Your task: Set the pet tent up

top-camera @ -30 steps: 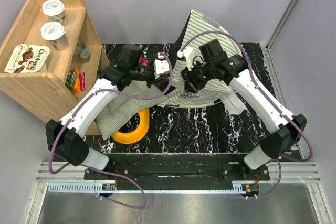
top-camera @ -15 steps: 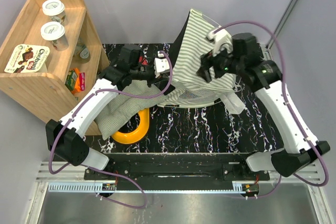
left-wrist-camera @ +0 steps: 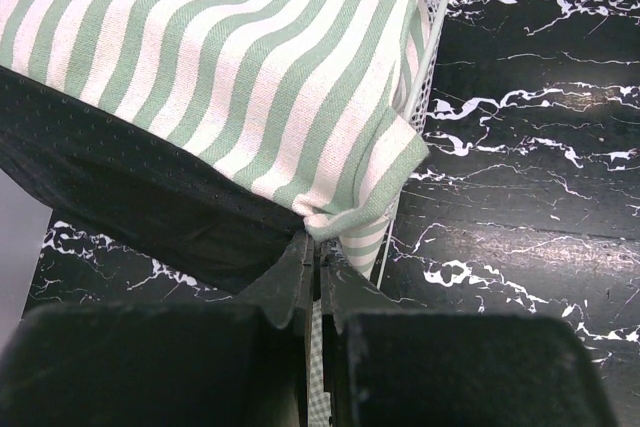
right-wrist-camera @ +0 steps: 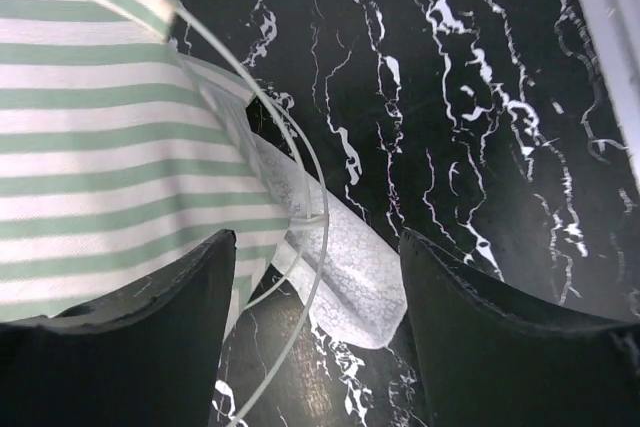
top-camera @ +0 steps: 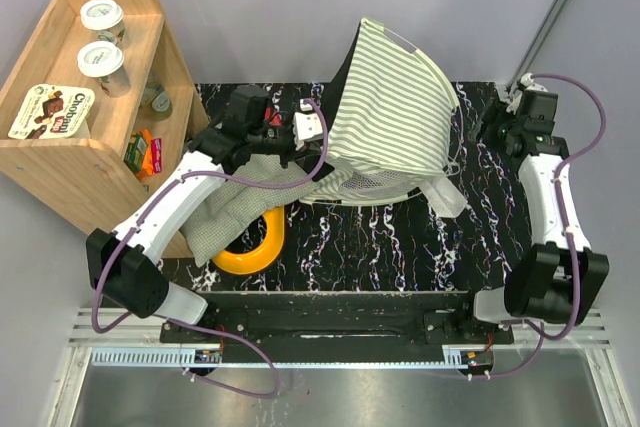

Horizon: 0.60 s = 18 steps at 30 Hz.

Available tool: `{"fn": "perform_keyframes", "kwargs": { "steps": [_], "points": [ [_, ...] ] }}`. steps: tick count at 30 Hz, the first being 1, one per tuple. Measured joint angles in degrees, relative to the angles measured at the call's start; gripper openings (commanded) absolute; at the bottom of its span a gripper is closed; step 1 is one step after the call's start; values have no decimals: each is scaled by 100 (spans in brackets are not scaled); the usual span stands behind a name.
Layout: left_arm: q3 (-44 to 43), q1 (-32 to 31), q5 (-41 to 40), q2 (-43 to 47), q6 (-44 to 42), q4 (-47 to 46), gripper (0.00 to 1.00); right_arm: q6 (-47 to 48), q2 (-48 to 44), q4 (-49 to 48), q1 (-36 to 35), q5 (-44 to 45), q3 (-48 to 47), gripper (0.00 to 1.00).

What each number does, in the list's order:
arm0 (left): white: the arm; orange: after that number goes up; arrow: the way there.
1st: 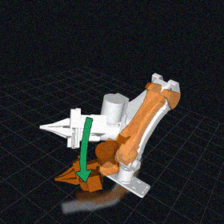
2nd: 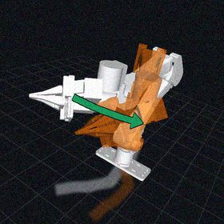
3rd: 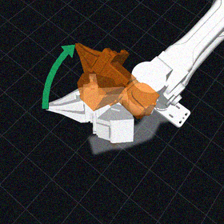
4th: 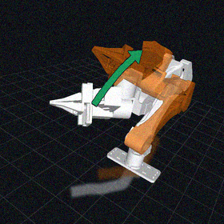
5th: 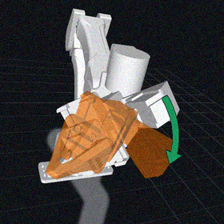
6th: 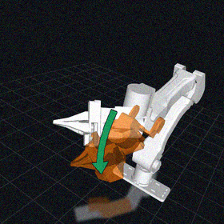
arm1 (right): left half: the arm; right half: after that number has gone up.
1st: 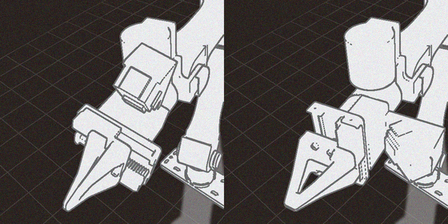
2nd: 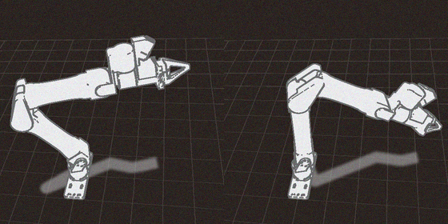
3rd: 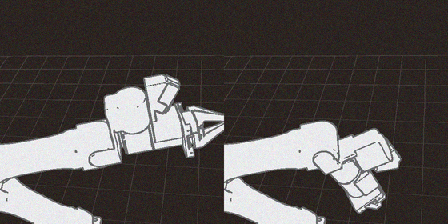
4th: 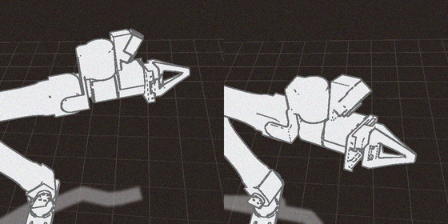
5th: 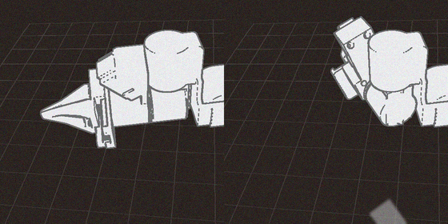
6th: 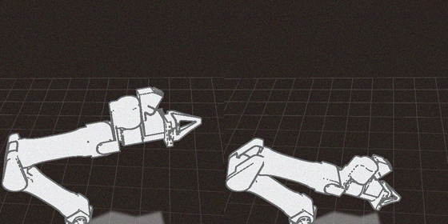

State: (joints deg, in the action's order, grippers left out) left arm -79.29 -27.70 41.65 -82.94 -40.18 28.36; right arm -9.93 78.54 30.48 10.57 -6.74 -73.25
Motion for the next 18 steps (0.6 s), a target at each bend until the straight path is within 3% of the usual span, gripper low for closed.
{"fn": "perform_keyframes", "kwargs": {
  "steps": [18],
  "points": [
    [22, -33, -2, 39, 2, 11, 0, -332, 1609, -2181, 48, -610, 592, 54]
  ]
}}
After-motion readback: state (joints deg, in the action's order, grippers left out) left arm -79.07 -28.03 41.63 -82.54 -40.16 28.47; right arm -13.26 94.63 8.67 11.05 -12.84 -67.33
